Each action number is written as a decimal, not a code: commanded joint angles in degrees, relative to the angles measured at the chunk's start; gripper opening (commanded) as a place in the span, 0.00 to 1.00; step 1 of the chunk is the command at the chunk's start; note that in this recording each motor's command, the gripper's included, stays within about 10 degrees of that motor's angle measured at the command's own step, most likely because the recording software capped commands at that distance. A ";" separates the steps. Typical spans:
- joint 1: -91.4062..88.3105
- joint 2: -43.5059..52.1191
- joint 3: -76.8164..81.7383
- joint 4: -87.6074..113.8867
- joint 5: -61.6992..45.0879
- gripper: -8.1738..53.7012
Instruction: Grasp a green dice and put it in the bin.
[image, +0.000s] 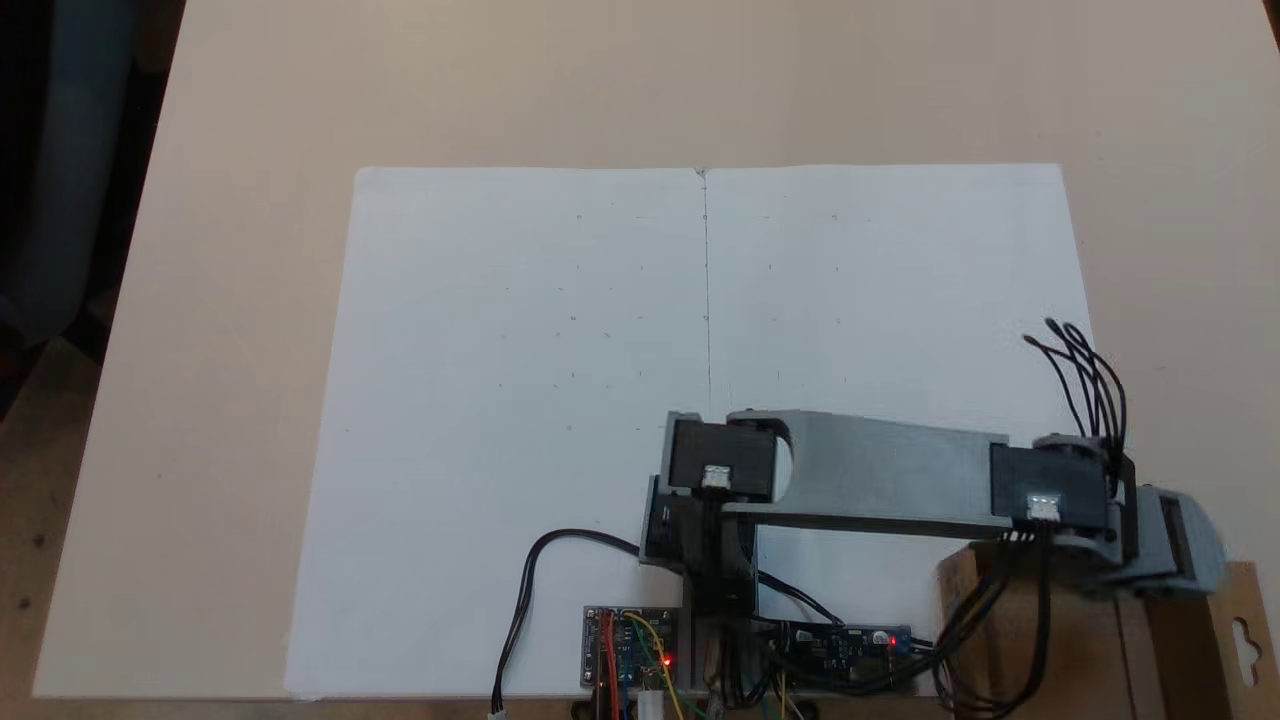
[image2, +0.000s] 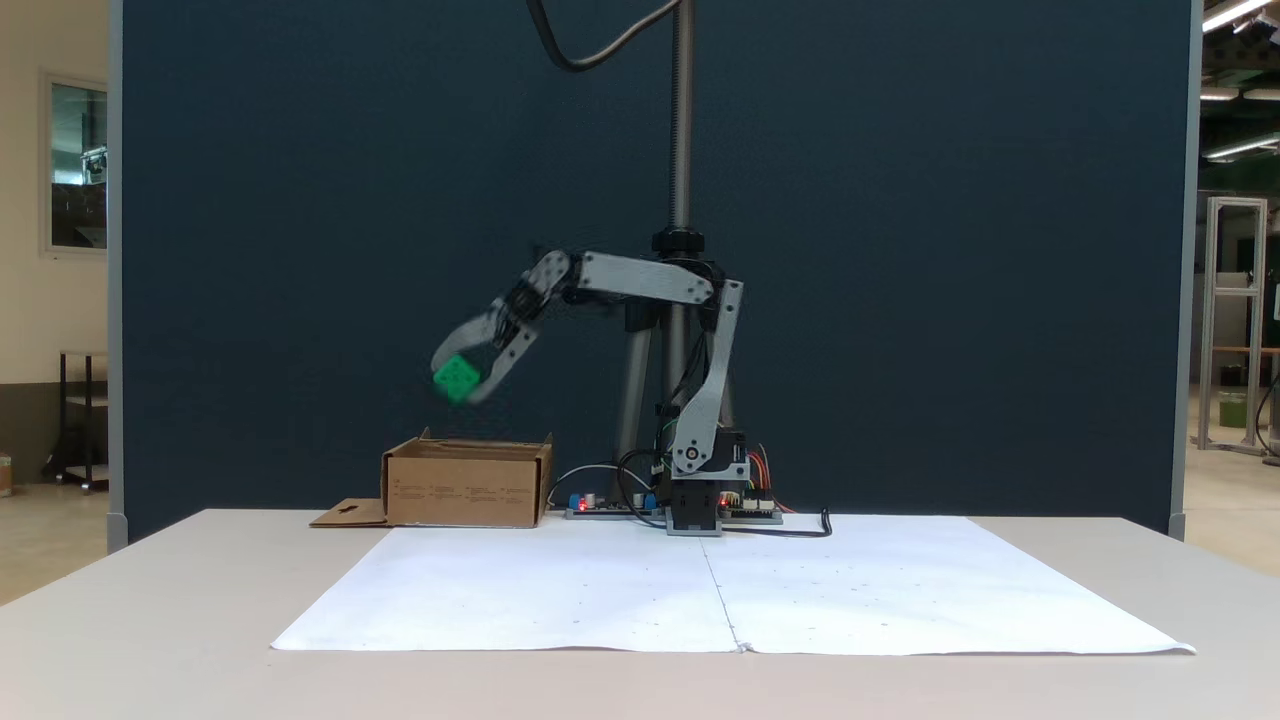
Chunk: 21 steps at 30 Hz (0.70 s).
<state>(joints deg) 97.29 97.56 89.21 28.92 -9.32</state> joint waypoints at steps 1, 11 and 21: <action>2.46 -0.18 -2.37 -2.81 -6.77 0.34; 7.47 -8.26 2.02 -0.70 -14.77 0.34; 7.29 -8.70 2.64 2.64 -14.59 0.64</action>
<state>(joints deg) 103.71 87.54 92.55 30.41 -18.90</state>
